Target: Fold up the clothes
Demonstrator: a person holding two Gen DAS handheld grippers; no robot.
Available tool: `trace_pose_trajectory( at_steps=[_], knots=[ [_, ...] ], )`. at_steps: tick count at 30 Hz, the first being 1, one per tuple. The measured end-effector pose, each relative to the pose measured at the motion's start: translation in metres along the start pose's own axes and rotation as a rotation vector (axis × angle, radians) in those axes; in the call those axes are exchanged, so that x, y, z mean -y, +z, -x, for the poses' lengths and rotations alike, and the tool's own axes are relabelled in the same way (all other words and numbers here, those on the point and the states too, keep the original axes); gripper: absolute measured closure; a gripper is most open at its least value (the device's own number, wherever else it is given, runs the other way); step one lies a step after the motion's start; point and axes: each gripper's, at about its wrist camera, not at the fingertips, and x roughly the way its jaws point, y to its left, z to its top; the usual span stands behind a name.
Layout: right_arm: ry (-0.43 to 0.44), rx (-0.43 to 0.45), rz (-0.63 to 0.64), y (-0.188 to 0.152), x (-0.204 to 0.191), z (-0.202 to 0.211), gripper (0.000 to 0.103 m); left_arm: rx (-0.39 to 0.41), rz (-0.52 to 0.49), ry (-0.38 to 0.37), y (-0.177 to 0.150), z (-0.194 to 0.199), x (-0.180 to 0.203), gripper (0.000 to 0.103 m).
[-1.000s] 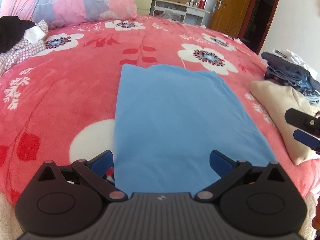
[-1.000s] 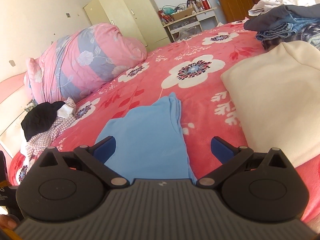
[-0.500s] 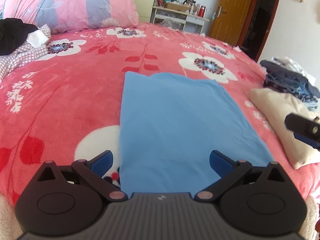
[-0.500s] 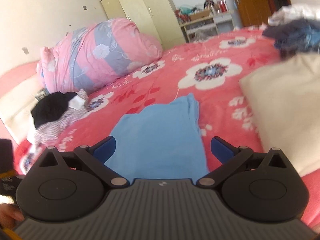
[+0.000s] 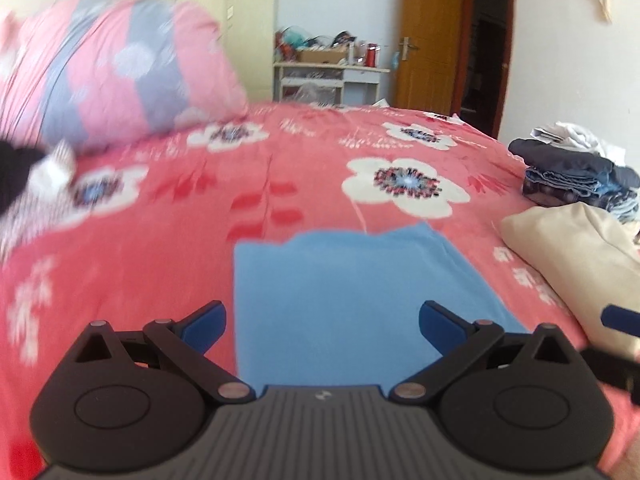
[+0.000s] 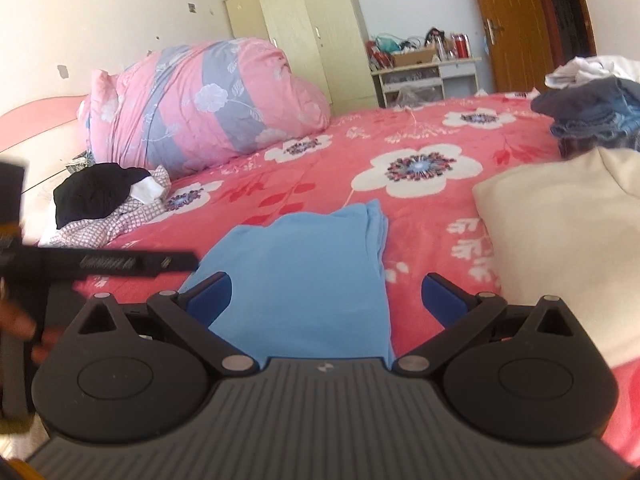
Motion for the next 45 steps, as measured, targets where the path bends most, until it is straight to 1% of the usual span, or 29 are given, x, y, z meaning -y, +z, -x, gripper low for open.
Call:
trace_pose_trajectory(
  at_steps=[3, 7, 8, 10, 11, 14, 16, 17, 19, 20, 22, 24, 26, 29, 30, 31, 32, 33, 35, 37, 41, 45],
  knots=[
    [0.005, 0.015, 0.037, 0.001, 0.003, -0.011, 0.002, 0.031, -0.073, 0.010, 0.026, -0.027, 0.018, 0.002],
    [0.033, 0.025, 0.065, 0.001, 0.010, -0.030, 0.002, 0.069, -0.164, 0.024, 0.054, -0.069, 0.046, 0.010],
    [0.045, 0.029, 0.071, 0.001, 0.011, -0.034, 0.002, 0.063, -0.178, 0.027, 0.058, -0.080, 0.051, 0.011],
    [0.074, 0.037, 0.084, 0.001, 0.012, -0.039, 0.004, 0.037, -0.202, 0.035, 0.065, -0.101, 0.058, 0.021],
    [0.089, 0.042, 0.091, 0.000, 0.013, -0.041, 0.004, 0.022, -0.206, 0.043, 0.066, -0.110, 0.058, 0.023],
    [0.120, 0.046, 0.108, 0.000, 0.013, -0.046, 0.008, -0.032, -0.167, 0.060, 0.069, -0.128, 0.045, 0.032],
    [0.131, 0.044, 0.114, 0.002, 0.015, -0.048, 0.013, -0.076, -0.103, 0.078, 0.069, -0.134, 0.027, 0.036],
    [0.130, 0.043, 0.110, 0.004, 0.017, -0.048, 0.014, -0.096, -0.067, 0.081, 0.067, -0.135, 0.018, 0.037],
    [0.124, 0.043, 0.090, 0.009, 0.024, -0.048, 0.017, -0.126, -0.026, 0.063, 0.058, -0.132, 0.003, 0.037],
    [0.124, 0.043, 0.072, 0.013, 0.028, -0.048, 0.017, -0.135, -0.022, 0.051, 0.052, -0.130, -0.002, 0.037],
    [0.130, 0.041, 0.026, 0.025, 0.039, -0.048, 0.021, -0.137, -0.049, 0.031, 0.038, -0.126, -0.005, 0.037],
    [0.140, 0.038, -0.014, 0.042, 0.048, -0.052, 0.023, -0.119, -0.107, 0.021, 0.027, -0.123, -0.001, 0.037],
    [0.154, 0.022, -0.064, 0.059, 0.057, -0.065, 0.027, -0.090, -0.177, 0.019, 0.019, -0.123, 0.007, 0.036],
    [0.179, -0.017, -0.160, 0.080, 0.068, -0.093, 0.037, -0.040, -0.281, 0.033, 0.010, -0.129, 0.021, 0.036],
    [0.187, -0.042, -0.192, 0.085, 0.072, -0.106, 0.045, -0.029, -0.310, 0.038, 0.007, -0.132, 0.025, 0.035],
    [0.192, -0.067, -0.224, 0.088, 0.075, -0.119, 0.049, -0.023, -0.330, 0.040, 0.004, -0.135, 0.027, 0.035],
    [0.200, -0.095, -0.242, 0.092, 0.078, -0.131, 0.052, -0.020, -0.330, 0.035, 0.002, -0.137, 0.026, 0.035],
    [0.210, -0.125, -0.245, 0.096, 0.078, -0.142, 0.057, -0.018, -0.316, 0.025, 0.001, -0.139, 0.024, 0.034],
    [0.231, -0.184, -0.252, 0.104, 0.080, -0.163, 0.059, -0.015, -0.282, 0.003, -0.002, -0.141, 0.018, 0.032],
    [0.238, -0.250, -0.217, 0.111, 0.077, -0.184, 0.066, -0.019, -0.230, -0.026, -0.002, -0.144, 0.009, 0.030],
    [0.260, -0.384, -0.180, 0.113, 0.073, -0.223, 0.068, -0.035, -0.135, -0.087, -0.003, -0.148, -0.009, 0.027],
    [0.242, -0.451, -0.126, 0.110, 0.070, -0.239, 0.070, -0.033, -0.095, -0.115, -0.004, -0.148, -0.017, 0.027]
  ],
)
